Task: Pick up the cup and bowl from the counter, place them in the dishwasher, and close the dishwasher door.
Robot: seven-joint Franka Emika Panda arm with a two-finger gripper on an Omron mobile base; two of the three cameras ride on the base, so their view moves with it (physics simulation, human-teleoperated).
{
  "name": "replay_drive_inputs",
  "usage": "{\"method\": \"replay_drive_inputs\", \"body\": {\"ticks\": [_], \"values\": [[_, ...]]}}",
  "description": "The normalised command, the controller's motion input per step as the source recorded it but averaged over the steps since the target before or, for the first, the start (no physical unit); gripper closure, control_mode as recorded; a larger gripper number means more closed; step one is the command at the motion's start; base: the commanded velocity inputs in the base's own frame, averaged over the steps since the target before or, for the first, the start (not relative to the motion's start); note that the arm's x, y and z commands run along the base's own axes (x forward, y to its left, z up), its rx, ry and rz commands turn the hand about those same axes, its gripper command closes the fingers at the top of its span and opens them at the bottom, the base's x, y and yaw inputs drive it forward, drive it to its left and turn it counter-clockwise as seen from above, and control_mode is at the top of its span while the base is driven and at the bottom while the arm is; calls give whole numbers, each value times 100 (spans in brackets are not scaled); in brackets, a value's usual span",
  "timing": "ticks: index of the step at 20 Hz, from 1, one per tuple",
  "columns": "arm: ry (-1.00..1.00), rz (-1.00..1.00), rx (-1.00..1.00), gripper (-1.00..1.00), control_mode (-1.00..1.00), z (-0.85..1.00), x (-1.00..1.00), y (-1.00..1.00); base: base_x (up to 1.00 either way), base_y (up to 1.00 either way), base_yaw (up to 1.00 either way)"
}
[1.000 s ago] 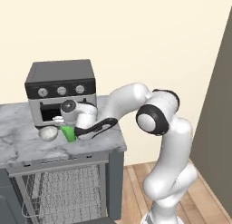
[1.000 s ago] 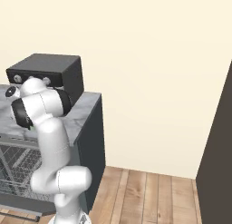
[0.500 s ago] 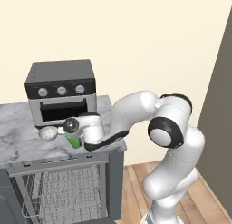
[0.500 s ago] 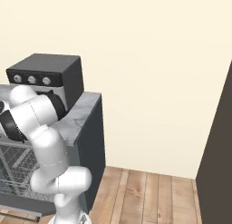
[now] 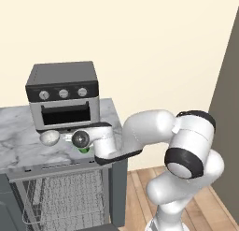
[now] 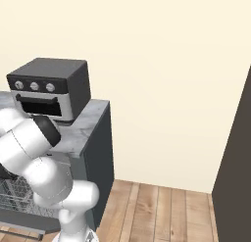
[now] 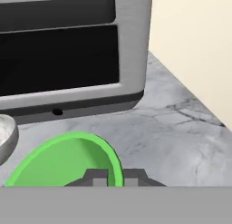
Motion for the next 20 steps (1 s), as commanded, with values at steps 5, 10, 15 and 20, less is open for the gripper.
{"method": "replay_drive_inputs", "body": {"ticks": [5,10,15,20], "values": [[0,6,-5,100,-100,25,-34,-6,0,0,0],[0,16,-24,100,-100,20,-16,0,0,0,0],[0,18,-36,100,-100,21,-10,0,0,0,0],[0,16,-38,100,-100,0,-26,23,0,0,0]]}}
